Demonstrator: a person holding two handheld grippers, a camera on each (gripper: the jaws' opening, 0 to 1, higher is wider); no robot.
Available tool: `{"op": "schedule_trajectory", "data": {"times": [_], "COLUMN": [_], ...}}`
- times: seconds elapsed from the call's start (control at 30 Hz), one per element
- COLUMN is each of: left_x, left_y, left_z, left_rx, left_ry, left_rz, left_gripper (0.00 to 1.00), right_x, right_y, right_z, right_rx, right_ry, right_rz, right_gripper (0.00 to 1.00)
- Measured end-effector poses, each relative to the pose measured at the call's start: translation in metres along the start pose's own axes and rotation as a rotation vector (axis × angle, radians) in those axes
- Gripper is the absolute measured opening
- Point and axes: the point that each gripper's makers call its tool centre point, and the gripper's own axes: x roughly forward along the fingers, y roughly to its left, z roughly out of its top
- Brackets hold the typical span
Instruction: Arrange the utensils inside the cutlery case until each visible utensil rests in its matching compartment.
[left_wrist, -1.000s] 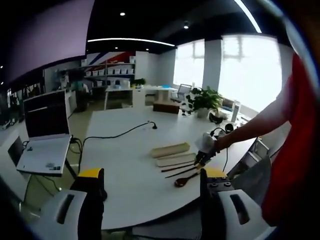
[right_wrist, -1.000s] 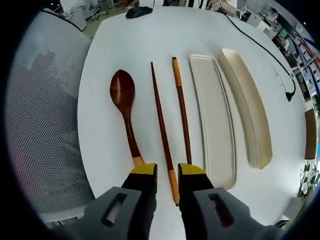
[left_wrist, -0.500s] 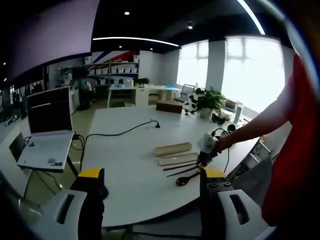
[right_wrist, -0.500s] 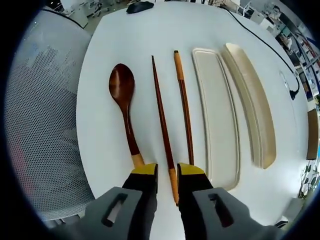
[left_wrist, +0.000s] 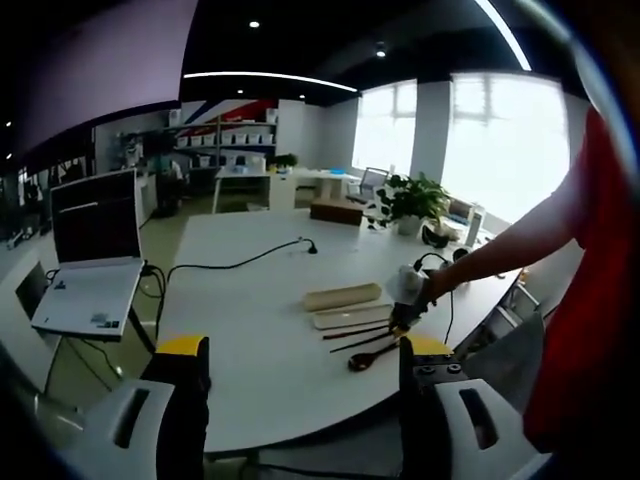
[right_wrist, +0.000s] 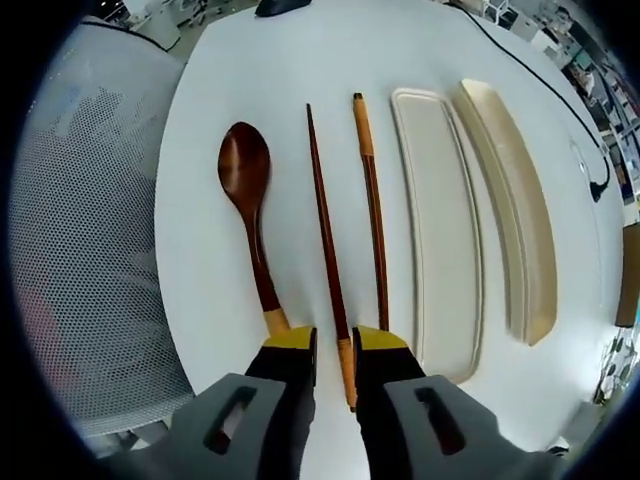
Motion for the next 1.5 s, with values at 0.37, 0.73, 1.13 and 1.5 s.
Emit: {"op": "schedule_trajectory", "data": {"times": [0.37, 0.73, 1.13, 1.5], "left_x": [0.002, 0.005, 0.006, 0.002], "left_y": [-0.004, -0.006, -0.007, -0.006], "left_z": [0.006, 0.005, 0.004, 0.002], "left_rx": [0.012, 0.014, 0.018, 0.007], "left_ry": [-0.017, -0.020, -0.022, -0.030], "left_rz": [-0.012, -0.029, -0.042, -0.037], "left_gripper": [0.80, 0.80, 0.79, 0.79], "right_x": [0.002, 0.001, -0.002, -0.016], "right_y": [-0.001, -0.002, 0.006, 0.005], "right_z": [0.000, -0.001, 0.004, 0.004], "right_rx": [-0.116, -0.053, -0.021, -0.008], "right_ry": [0.070, -0.022, -0.032, -0.036], "right_rz": [-0.052, -0.009, -0.003, -0.001], "right_gripper": [0.01, 0.00, 0.00, 0.00]}}
